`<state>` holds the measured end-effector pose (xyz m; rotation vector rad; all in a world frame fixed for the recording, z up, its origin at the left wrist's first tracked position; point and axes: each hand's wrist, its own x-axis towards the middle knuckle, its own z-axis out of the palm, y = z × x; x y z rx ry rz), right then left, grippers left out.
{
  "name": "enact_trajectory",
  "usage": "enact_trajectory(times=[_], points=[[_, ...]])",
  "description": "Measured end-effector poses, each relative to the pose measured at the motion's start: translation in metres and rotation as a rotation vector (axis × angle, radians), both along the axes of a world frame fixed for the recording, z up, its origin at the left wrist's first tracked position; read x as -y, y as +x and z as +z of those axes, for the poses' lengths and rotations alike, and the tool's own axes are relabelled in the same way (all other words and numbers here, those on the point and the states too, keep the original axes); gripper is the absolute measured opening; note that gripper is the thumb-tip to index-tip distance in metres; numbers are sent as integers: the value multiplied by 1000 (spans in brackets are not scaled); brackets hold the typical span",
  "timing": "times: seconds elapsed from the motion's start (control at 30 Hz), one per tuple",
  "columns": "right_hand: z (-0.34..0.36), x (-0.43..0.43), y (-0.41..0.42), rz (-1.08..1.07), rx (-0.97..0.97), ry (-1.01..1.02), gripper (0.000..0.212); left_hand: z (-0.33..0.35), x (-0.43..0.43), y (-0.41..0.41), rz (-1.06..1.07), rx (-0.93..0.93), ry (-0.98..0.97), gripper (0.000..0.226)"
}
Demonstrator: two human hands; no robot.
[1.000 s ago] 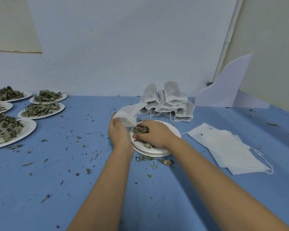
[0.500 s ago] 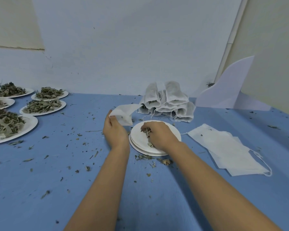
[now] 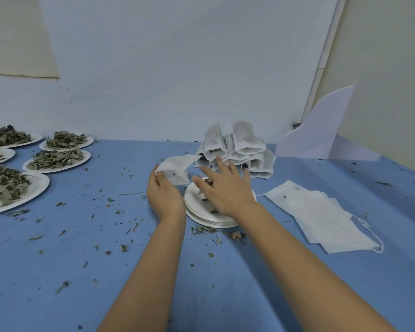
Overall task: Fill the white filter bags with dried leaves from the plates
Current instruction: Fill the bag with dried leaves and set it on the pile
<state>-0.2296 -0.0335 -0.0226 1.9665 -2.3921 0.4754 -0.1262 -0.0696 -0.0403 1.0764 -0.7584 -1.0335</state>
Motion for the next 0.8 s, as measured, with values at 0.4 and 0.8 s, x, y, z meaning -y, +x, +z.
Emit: enact_trajectory(times=[0.4, 0.8], points=[[-10, -6, 15, -205, 52, 142, 37, -1, -1, -1, 20, 490, -142, 39], [-13, -9, 11, -151, 37, -59, 39, 1, -2, 0, 40, 287, -146, 31]])
